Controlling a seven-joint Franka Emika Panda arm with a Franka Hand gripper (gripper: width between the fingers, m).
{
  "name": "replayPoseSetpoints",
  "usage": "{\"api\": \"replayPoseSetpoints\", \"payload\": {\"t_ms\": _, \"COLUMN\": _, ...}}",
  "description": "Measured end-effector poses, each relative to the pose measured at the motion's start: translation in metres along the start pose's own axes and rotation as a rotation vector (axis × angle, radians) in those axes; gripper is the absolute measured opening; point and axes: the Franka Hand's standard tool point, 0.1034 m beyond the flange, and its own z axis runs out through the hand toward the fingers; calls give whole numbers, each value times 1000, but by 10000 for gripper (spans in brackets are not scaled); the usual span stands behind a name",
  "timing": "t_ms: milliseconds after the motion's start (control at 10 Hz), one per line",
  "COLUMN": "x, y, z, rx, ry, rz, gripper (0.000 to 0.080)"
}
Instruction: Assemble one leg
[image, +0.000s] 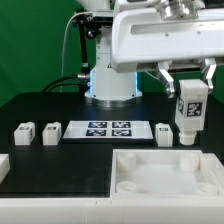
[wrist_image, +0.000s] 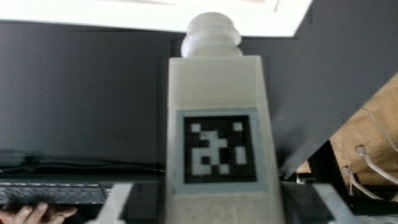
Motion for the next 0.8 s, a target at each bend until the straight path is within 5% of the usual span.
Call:
{"api": "replayPoseSetpoints", "payload": {"t_ms": 400, "x": -2, "y": -3, "z": 2, "rx": 2, "ry": 3, "rz": 5, "gripper": 291}}
{"api": "replayPoseSetpoints", "payload": {"t_ms": 800, "x": -15, "y": -20, "z": 44, "rx": 11, "ry": 7, "rz": 29, "gripper": 291}}
